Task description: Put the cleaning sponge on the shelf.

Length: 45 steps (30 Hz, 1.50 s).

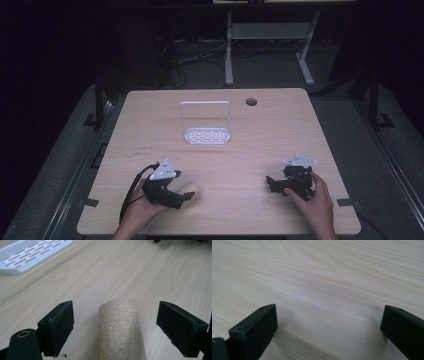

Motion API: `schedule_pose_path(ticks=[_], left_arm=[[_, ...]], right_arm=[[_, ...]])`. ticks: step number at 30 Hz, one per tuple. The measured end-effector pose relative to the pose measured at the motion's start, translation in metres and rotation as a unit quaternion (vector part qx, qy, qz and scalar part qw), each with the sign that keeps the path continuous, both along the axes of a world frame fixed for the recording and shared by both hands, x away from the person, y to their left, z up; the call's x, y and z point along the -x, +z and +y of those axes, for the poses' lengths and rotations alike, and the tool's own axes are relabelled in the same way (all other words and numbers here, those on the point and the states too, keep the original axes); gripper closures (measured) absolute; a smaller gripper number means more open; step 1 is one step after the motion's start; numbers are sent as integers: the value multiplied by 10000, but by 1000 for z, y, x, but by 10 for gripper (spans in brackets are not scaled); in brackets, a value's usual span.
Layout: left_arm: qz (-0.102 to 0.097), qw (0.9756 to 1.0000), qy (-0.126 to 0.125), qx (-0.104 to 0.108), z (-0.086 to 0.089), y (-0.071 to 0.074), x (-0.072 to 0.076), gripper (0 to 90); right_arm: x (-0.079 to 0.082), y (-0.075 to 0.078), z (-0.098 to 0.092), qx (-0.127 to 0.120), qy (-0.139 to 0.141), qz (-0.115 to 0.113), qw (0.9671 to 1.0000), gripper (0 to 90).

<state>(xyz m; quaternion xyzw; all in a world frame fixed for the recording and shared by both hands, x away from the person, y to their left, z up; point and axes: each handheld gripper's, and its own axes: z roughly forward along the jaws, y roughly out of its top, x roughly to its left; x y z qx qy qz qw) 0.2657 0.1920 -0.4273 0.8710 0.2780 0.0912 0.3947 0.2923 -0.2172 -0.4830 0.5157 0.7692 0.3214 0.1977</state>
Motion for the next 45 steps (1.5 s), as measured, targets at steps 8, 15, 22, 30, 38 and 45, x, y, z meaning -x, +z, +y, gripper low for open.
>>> schedule_pose_path(ticks=[8,15,22,30,38,45], left_arm=[[-1,10000,-16,-63,-9,-9,-2,140],[38,9998,26,-211,-12,-17,0,140],[38,9995,66,-311,-13,-23,3,141],[64,9988,69,-484,-13,-30,7,145],[117,9985,79,-537,-11,-30,8,226],[200,9984,79,-521,-10,-30,8,292]], right_arm=[[0,0,0,1,-7,4,10000,5],[0,0,0,-3,-7,2,10000,5],[0,0,0,-2,-5,2,10000,5],[0,0,0,-2,-6,2,10000,5],[0,0,0,0,-6,4,10000,5],[0,0,0,-2,-5,3,10000,5]])
